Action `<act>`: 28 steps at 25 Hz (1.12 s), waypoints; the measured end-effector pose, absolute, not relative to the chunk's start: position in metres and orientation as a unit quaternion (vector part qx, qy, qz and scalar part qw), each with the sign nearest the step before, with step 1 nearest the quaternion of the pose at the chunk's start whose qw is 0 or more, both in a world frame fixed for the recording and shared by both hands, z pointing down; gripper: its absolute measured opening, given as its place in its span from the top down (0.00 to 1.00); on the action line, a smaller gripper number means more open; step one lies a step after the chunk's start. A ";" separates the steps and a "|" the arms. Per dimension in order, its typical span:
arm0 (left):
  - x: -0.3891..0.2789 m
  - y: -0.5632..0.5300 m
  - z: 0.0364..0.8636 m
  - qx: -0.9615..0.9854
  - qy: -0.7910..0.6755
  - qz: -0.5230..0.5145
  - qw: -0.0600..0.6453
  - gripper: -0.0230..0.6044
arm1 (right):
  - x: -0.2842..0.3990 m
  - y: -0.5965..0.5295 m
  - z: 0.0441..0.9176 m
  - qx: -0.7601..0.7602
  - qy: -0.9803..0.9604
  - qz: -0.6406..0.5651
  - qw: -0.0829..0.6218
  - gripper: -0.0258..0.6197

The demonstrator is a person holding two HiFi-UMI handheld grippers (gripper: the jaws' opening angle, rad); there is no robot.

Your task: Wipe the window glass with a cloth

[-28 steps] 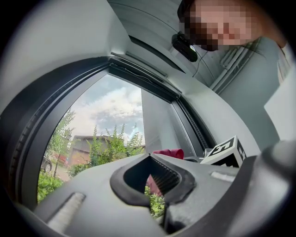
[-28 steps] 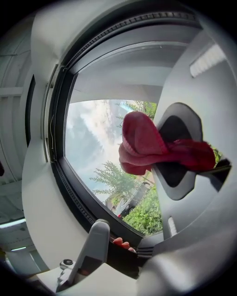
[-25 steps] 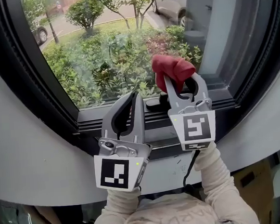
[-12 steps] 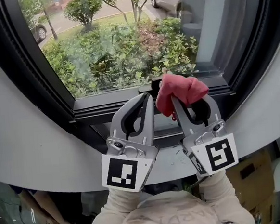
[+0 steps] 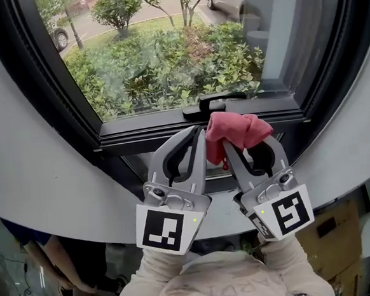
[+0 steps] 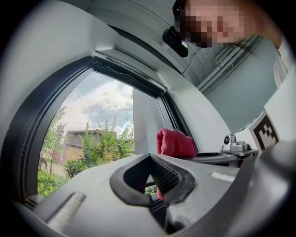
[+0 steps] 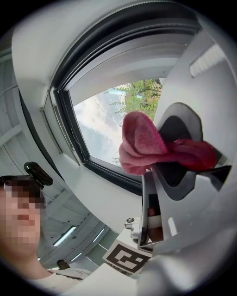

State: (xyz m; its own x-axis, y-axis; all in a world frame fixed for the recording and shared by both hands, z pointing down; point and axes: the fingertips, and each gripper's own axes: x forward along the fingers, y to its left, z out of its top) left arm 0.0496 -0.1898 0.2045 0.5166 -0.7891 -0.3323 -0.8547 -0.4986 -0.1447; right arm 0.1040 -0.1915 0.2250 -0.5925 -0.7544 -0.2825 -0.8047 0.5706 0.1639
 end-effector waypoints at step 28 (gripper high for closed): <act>0.034 -0.186 0.201 -0.855 0.482 0.113 0.154 0.96 | 0.092 -0.196 0.220 -0.434 0.887 0.127 0.093 0.77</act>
